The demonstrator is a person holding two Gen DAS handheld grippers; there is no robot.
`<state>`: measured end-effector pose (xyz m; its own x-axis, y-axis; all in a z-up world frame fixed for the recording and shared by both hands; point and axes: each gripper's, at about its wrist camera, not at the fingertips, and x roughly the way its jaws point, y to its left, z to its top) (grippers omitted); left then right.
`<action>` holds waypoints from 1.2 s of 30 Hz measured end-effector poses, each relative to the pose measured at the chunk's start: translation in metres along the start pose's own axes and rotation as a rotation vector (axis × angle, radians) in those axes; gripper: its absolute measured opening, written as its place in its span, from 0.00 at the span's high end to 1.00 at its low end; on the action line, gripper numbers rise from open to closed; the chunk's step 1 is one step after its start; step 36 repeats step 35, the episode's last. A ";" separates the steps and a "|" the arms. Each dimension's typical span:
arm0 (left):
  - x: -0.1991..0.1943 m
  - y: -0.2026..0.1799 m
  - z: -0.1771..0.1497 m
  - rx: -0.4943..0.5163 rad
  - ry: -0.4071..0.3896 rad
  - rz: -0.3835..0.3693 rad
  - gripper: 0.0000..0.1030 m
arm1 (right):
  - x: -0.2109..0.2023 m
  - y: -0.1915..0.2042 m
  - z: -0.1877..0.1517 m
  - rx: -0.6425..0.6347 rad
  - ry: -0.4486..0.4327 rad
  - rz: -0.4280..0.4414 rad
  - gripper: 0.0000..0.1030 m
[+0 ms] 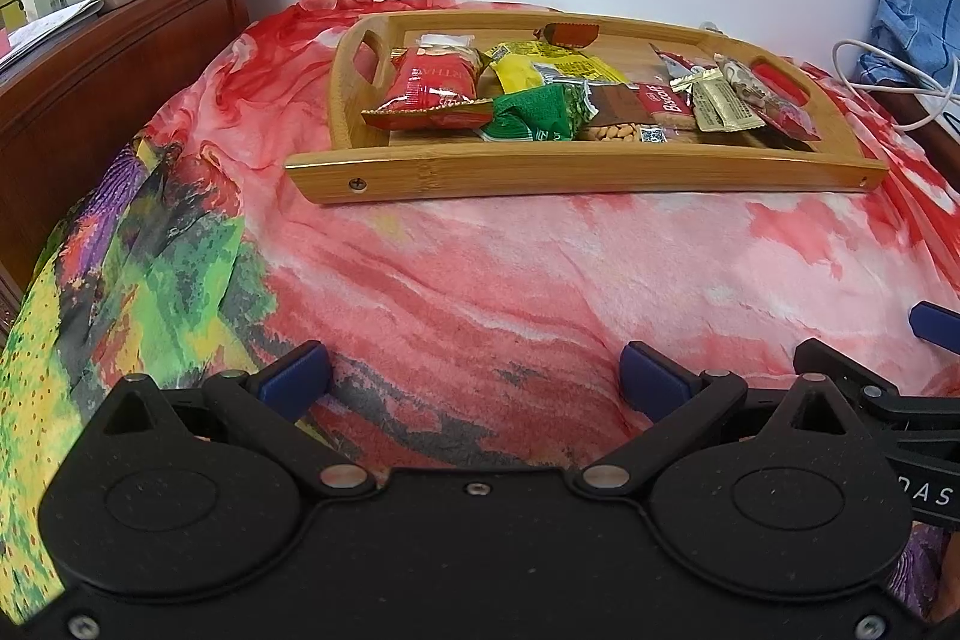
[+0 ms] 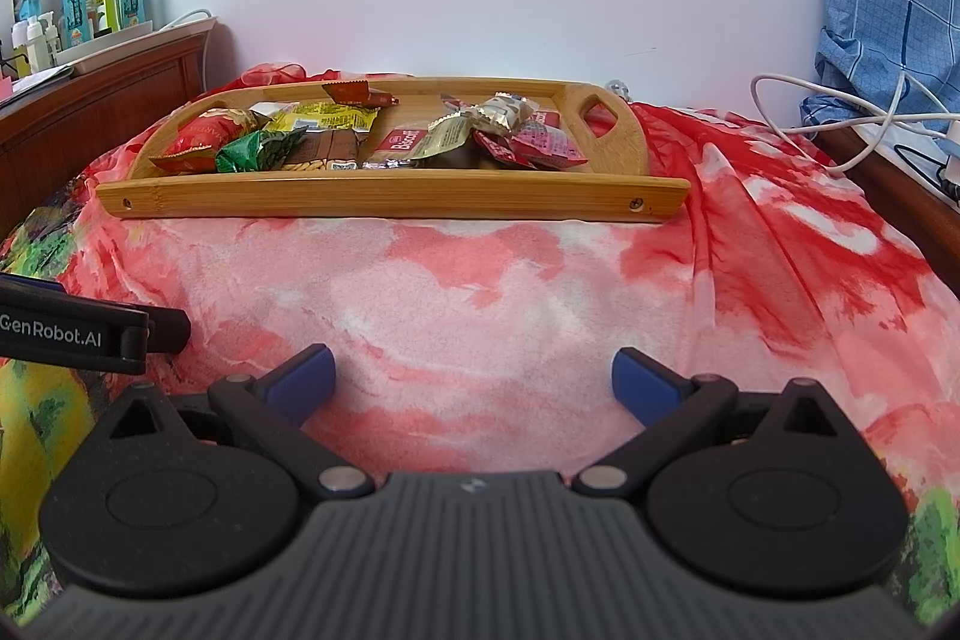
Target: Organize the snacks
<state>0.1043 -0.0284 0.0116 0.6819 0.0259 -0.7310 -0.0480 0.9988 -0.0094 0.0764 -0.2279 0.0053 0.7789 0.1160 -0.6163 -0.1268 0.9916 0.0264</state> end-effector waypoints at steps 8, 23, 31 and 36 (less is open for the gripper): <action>0.000 0.000 0.000 0.001 0.000 0.000 0.00 | 0.000 0.000 0.000 -0.001 0.000 0.000 0.00; 0.000 0.001 0.000 -0.004 -0.002 0.004 0.00 | 0.001 0.000 0.000 -0.002 0.000 -0.001 0.00; 0.001 0.000 0.000 -0.005 -0.004 0.008 0.00 | 0.001 0.001 0.000 -0.002 0.000 -0.001 0.00; 0.001 -0.001 0.000 -0.006 -0.007 0.013 0.00 | 0.001 0.001 0.000 -0.004 -0.001 -0.001 0.00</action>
